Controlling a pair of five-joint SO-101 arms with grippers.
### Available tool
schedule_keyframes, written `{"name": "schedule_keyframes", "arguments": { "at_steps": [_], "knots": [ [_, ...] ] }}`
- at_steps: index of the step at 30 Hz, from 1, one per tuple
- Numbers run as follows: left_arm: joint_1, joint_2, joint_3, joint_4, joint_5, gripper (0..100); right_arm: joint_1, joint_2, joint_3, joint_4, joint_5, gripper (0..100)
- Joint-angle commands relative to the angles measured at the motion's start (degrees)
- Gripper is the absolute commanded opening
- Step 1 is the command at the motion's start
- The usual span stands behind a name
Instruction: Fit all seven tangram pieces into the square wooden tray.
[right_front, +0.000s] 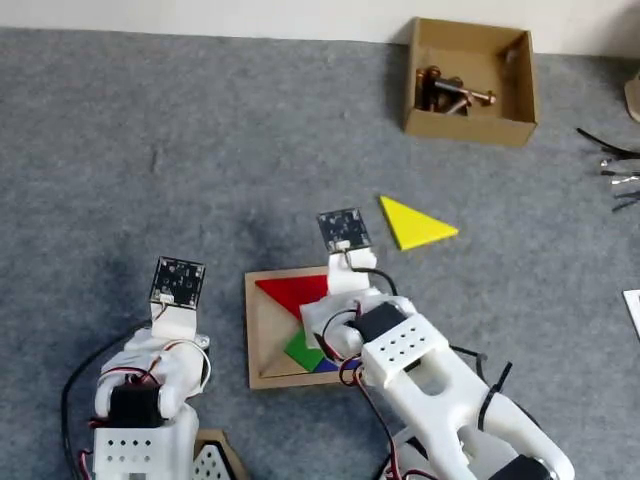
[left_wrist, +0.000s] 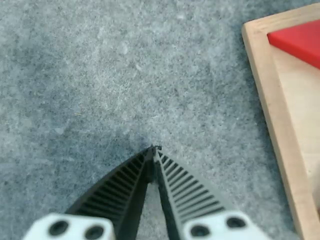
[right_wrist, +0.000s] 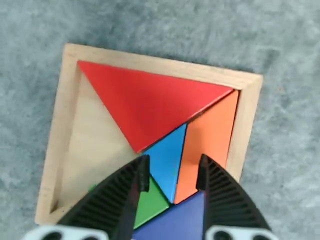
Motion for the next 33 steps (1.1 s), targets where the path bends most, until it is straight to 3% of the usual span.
{"name": "schedule_keyframes", "arguments": {
  "at_steps": [1,3,13,33],
  "knots": [
    [-0.84,-0.31,1.10,0.18,0.53,1,5.14,-2.42,-1.98,3.30,11.08,14.9],
    [-0.84,-0.31,1.10,0.18,0.53,1,7.34,-2.86,-4.35,5.41,14.42,14.9],
    [-0.84,-0.31,1.10,0.18,0.53,1,11.91,-11.30,-6.11,6.29,15.74,14.9],
    [-0.84,-0.31,1.10,0.18,0.53,1,11.65,-38.37,12.97,6.29,15.91,14.9]
  ]
}}
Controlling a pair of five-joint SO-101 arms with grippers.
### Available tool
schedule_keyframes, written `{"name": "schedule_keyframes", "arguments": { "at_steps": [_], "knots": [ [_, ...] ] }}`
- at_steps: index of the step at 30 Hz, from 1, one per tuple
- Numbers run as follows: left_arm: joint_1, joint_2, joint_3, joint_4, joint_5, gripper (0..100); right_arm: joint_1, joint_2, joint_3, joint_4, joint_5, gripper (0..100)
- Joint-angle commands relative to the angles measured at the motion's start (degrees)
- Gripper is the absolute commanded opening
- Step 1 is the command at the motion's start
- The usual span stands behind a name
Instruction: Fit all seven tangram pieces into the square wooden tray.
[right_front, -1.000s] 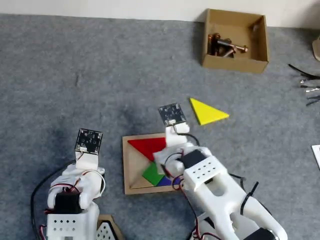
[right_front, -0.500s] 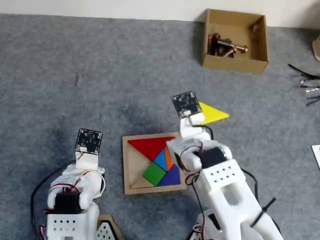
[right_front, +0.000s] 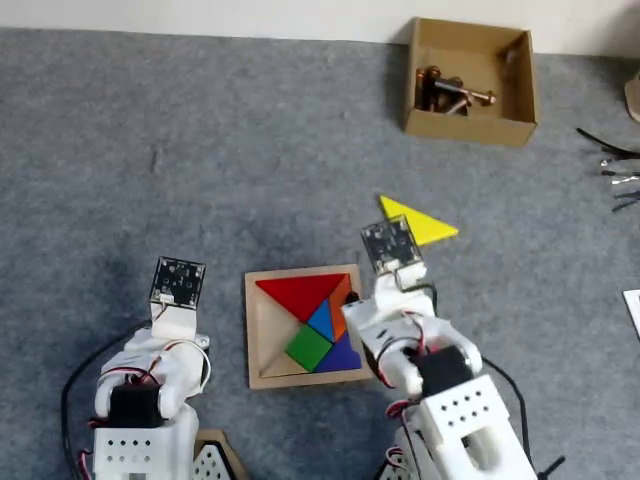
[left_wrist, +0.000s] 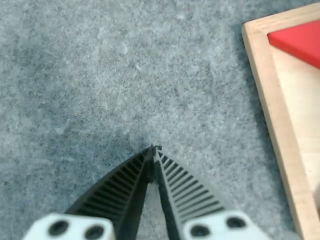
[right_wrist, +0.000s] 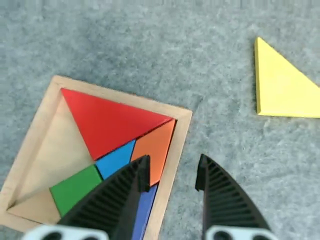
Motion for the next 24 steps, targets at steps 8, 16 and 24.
{"name": "schedule_keyframes", "arguments": {
  "at_steps": [8,16,24],
  "knots": [
    [-0.84,-0.31,1.10,0.18,0.53,1,0.57,-5.67,2.59,0.31,0.88,14.9],
    [-0.84,-0.31,1.10,0.18,0.53,1,0.84,-5.93,2.68,0.31,0.88,14.9],
    [-0.84,-0.31,1.10,0.18,0.53,1,0.92,-6.02,2.68,0.13,0.62,14.9]
  ]
}}
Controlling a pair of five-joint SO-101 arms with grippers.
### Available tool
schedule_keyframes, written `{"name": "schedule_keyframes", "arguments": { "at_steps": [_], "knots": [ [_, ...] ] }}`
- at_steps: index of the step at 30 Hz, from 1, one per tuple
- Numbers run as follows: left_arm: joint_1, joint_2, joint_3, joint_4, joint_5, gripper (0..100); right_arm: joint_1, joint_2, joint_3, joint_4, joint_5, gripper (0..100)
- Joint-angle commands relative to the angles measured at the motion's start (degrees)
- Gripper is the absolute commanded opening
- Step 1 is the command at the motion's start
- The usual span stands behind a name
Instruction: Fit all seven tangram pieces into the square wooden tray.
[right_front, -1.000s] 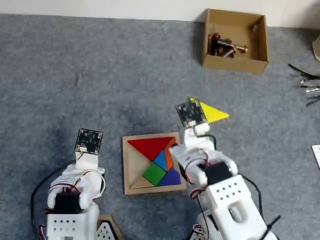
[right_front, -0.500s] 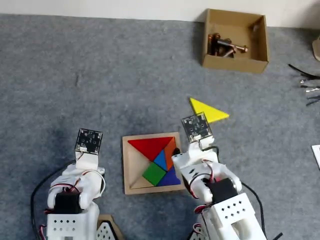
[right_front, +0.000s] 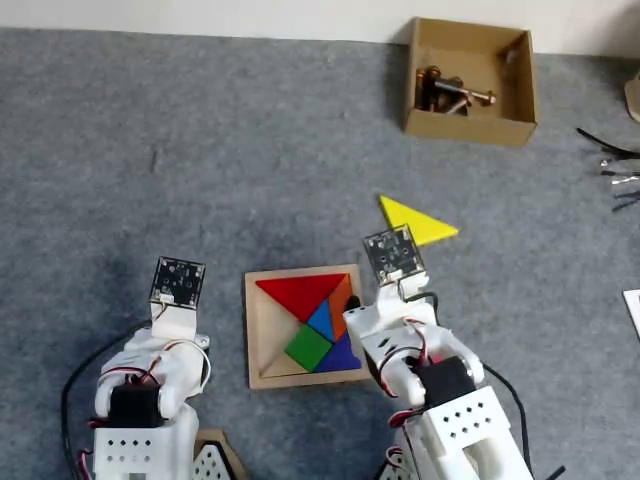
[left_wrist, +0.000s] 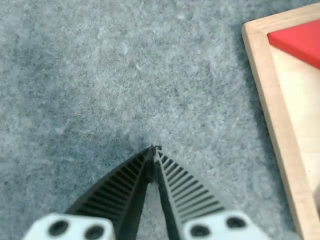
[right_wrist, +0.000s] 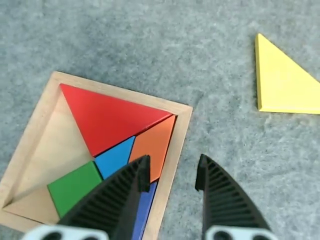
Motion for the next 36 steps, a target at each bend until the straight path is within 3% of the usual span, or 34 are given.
{"name": "schedule_keyframes", "arguments": {
  "at_steps": [1,9,13,19,26,36],
  "knots": [
    [-0.84,-0.31,1.10,0.18,0.53,1,1.36,-1.27,-0.66,0.13,0.70,14.9],
    [-0.84,-0.31,1.10,0.18,0.53,1,5.76,-1.27,-0.92,0.13,1.14,14.9],
    [-0.84,-0.31,1.10,0.18,0.53,1,8.84,-0.84,-1.27,0.22,11.87,14.9],
    [-0.84,-0.31,1.10,0.18,0.53,1,14.20,1.63,-11.12,6.64,13.19,14.9],
    [-0.84,-0.31,1.10,0.18,0.53,1,14.37,23.16,-29.49,13.85,19.78,15.2],
    [-0.84,-0.31,1.10,0.18,0.53,1,14.46,55.43,-51.38,14.37,26.55,15.3]
  ]
}}
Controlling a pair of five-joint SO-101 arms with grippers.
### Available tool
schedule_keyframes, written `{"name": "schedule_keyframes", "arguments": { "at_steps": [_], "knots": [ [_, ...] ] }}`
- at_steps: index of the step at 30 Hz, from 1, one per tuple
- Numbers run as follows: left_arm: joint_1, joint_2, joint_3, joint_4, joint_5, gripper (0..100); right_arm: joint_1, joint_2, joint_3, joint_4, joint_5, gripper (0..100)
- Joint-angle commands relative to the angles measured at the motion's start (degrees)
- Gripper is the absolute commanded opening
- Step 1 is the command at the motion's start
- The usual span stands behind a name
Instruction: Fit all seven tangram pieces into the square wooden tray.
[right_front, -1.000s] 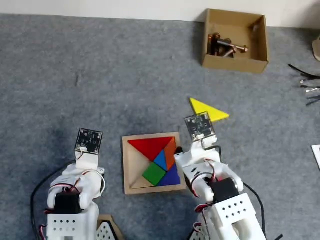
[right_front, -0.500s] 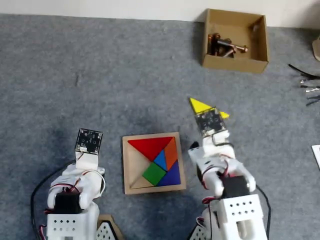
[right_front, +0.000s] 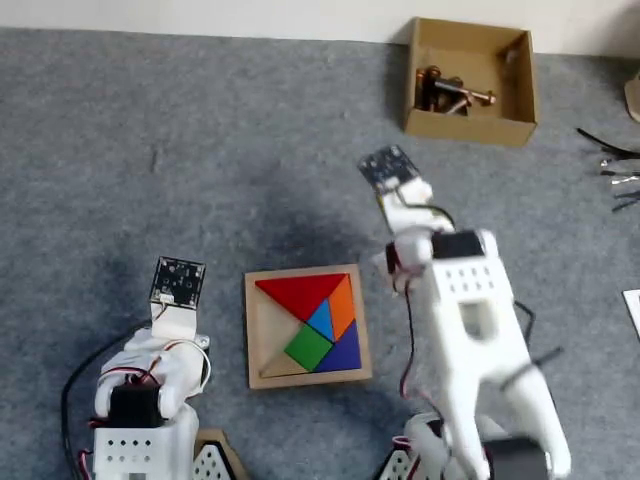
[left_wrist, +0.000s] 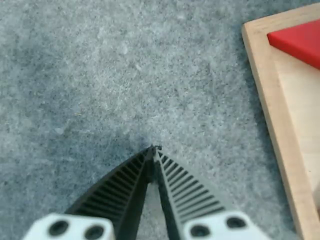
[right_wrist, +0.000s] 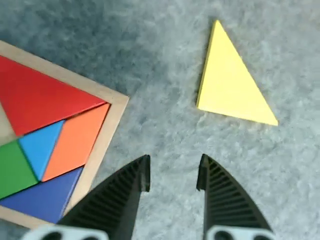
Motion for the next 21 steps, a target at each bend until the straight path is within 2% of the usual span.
{"name": "schedule_keyframes", "arguments": {
  "at_steps": [1,4,17,21],
  "knots": [
    [-0.84,-0.31,1.10,0.18,0.53,1,0.75,7.69,-10.42,0.40,1.85,15.3],
    [-0.84,-0.31,1.10,0.18,0.53,1,1.71,14.11,-15.60,0.13,2.81,15.3],
    [-0.84,-0.31,1.10,0.18,0.53,1,5.58,36.09,-31.25,0.40,19.25,15.3],
    [-0.84,-0.31,1.10,0.18,0.53,1,5.41,39.60,-33.27,0.40,23.30,22.2]
  ]
}}
